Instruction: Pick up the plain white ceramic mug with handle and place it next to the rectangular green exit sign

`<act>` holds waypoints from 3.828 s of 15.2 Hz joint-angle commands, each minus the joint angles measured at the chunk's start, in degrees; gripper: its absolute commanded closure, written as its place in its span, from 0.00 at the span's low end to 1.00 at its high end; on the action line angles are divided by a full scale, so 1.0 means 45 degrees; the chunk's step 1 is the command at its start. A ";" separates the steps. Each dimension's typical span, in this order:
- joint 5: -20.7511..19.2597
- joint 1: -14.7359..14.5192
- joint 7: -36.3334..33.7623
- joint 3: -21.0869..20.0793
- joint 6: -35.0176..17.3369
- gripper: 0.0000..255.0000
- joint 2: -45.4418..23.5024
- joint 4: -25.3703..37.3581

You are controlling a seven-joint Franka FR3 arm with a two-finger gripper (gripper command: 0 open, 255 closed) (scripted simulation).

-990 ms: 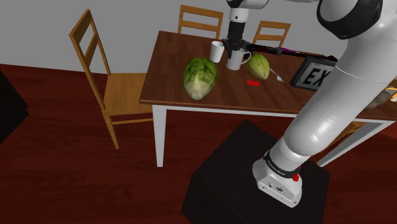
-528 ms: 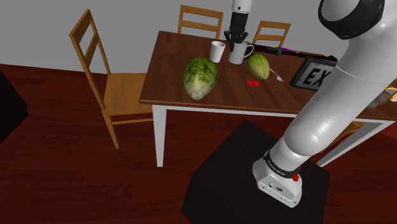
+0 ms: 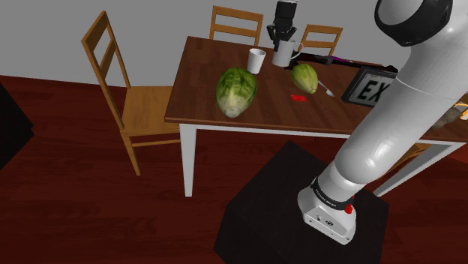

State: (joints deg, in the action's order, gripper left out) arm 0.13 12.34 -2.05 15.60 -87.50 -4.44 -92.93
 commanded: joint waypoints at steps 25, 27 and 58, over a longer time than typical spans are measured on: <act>-0.0665 0.0776 0.1563 0.0696 0.2863 1.00 0.1399 0.1559; -0.0932 0.0970 0.1974 0.0898 0.2752 1.00 0.1974 0.0927; -0.4234 0.3740 0.8809 0.5236 0.1274 1.00 0.5220 -0.2367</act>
State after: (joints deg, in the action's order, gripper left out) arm -18.82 29.13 37.75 39.13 -81.08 18.86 -102.74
